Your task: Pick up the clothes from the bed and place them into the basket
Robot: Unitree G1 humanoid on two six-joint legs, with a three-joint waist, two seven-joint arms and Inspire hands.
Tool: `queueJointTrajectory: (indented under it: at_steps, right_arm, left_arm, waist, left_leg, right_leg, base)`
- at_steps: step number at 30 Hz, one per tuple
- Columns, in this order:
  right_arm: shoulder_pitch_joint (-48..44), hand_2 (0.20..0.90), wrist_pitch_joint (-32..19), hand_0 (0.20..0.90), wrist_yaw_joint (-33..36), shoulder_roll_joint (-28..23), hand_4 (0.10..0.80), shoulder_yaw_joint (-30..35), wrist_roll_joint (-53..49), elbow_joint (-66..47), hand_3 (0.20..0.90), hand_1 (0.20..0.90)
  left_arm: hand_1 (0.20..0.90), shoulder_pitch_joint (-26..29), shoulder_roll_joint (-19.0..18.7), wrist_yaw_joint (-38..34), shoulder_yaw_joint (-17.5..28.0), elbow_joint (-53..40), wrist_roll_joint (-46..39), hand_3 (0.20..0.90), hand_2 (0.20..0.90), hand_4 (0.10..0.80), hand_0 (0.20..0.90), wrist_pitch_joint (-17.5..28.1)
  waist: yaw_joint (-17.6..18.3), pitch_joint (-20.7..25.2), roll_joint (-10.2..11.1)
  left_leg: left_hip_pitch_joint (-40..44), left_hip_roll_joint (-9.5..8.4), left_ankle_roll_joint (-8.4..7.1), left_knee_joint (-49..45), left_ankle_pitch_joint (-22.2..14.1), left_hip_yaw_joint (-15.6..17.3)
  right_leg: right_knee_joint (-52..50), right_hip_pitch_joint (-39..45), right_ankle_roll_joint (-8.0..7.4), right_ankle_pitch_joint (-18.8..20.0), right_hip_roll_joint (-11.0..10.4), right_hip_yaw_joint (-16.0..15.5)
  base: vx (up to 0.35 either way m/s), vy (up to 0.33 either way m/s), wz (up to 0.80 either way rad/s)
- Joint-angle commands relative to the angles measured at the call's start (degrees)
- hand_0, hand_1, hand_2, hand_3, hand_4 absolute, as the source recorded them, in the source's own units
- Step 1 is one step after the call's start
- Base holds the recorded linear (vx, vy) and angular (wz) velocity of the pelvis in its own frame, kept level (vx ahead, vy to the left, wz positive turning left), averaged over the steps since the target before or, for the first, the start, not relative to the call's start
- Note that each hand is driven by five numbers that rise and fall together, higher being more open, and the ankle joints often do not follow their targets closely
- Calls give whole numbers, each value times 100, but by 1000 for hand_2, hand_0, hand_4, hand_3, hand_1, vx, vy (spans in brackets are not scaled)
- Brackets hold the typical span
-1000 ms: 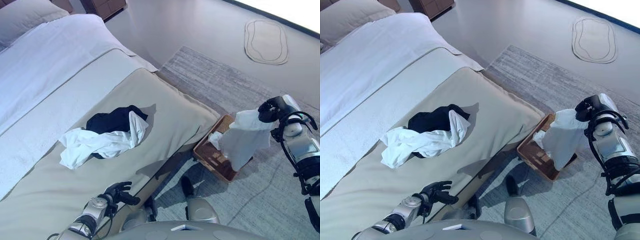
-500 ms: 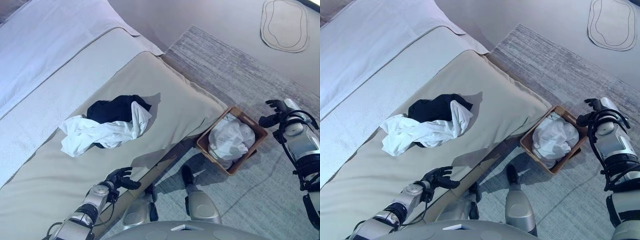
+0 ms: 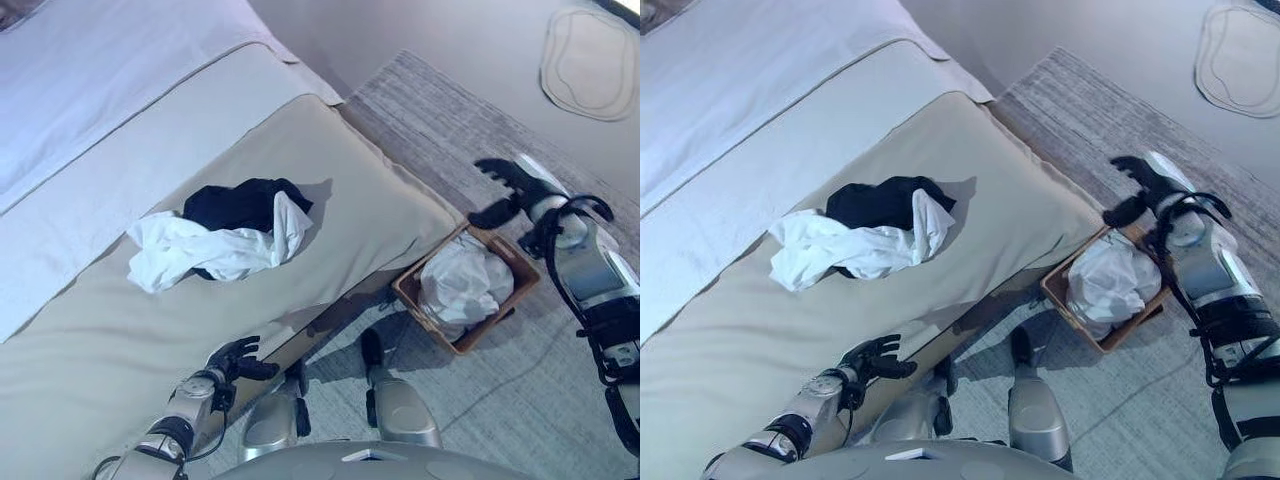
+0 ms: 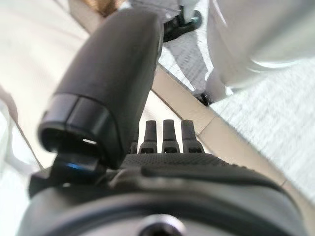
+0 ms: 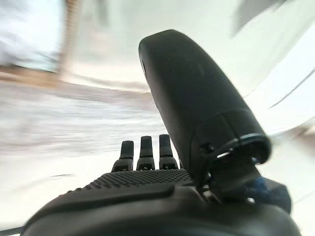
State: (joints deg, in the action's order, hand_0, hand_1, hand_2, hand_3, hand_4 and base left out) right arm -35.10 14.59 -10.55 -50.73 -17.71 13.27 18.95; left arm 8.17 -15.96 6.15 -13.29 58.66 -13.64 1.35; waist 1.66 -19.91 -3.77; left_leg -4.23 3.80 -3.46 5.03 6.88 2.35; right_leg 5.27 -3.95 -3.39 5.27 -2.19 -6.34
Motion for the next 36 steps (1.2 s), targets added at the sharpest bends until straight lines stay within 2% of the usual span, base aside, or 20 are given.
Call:
queueJointTrajectory:
  at_steps: [1,6,12,17,18,19,22,25,26,27,31,36]
  right_arm:
    - [-1184,900,-301,900,202,94,800,-417,323,81,900,900]
    - [-1816,900,-157,900,421,368,800,-910,391,304,900,900]
    - [-2559,900,-25,900,776,912,800,-1518,649,926,900,900]
    - [-3095,900,79,900,1489,1252,800,-1687,423,1407,900,900]
    - [-3243,900,87,900,1816,1371,800,-1640,384,1600,900,900]
    - [-3356,900,103,900,2090,1472,800,-1597,398,1746,900,900]
    - [-3681,900,279,900,2451,1623,800,-1553,282,2239,900,900]
    - [-3926,900,535,900,2430,1636,800,-1635,118,2738,900,900]
    - [-4014,900,794,900,2287,1616,800,-1689,1,3146,900,900]
    - [-4046,900,745,900,2302,1614,800,-1708,-23,3305,900,900]
    - [-4323,900,1212,900,1899,1500,800,-1817,-93,4523,900,900]
    - [-4365,900,1374,900,1215,1314,800,-1871,-195,4871,900,900]
  left_arm:
    - [900,-64,-373,-93,-173,62,-244,900,900,800,900,212]
    - [900,-37,-502,-94,-236,92,-443,900,900,800,900,152]
    - [900,-85,-722,-115,-218,194,-616,900,900,800,900,195]
    - [900,-65,-811,-155,-197,103,-691,900,900,800,900,241]
    - [900,-35,-805,-145,-178,90,-707,900,900,800,900,251]
    - [900,-27,-792,-116,-155,93,-744,900,900,800,900,270]
    - [900,-18,-755,-62,-198,87,-783,900,900,800,900,351]
    - [900,-19,-753,7,-200,106,-812,900,900,800,900,397]
    - [900,-44,-764,51,-194,138,-835,900,900,800,900,451]
    - [900,-42,-768,60,-197,148,-841,900,900,800,900,468]
    - [900,-157,-826,187,-97,282,-909,900,900,800,900,682]
    - [900,-222,-962,268,28,290,-970,900,900,800,900,715]
  waist:
    - [-648,-14,577]
    - [-1123,-279,630]
    - [-1745,-508,762]
    - [-2149,-743,794]
    - [-2258,-797,792]
    - [-2368,-842,802]
    - [-2556,-935,738]
    - [-2670,-968,710]
    - [-2737,-979,704]
    - [-2754,-984,703]
    - [-2931,-987,719]
    - [-2983,-988,781]
  left_leg:
    - [-198,-407,212,-465,-502,-331]
    - [-448,-589,308,-576,-473,-727]
    - [-735,-753,422,-760,-468,-1103]
    - [-961,-839,497,-924,-479,-1371]
    - [-1037,-867,510,-988,-503,-1433]
    - [-1014,-865,494,-1022,-650,-1474]
    - [-1178,-924,508,-1108,-636,-1580]
    - [-1280,-941,504,-1111,-606,-1607]
    - [-1325,-939,499,-1091,-585,-1608]
    - [-1339,-936,498,-1083,-575,-1605]
    - [-1491,-864,483,-1045,-533,-1565]
    - [-1601,-812,460,-1039,-502,-1528]
  right_leg:
    - [-799,-127,286,-579,-145,-476]
    - [-921,-197,292,-634,-237,-818]
    - [-1109,-223,215,-686,-364,-1291]
    - [-1397,-318,149,-769,-415,-1545]
    - [-1486,-353,144,-787,-451,-1620]
    - [-1607,-335,120,-939,-470,-1597]
    - [-1744,-430,99,-928,-563,-1709]
    - [-1743,-456,66,-906,-620,-1793]
    - [-1731,-473,44,-880,-658,-1859]
    - [-1724,-480,36,-869,-667,-1880]
    - [-1694,-578,-54,-727,-775,-2114]
    - [-1688,-630,-100,-682,-784,-2181]
  base:
    - [15,173,68]
    - [51,102,66]
    - [116,66,56]
    - [52,40,47]
    - [112,35,31]
    - [112,50,35]
    - [46,71,24]
    - [31,66,23]
    - [21,37,11]
    - [23,45,14]
    - [37,35,14]
    - [23,3,1]
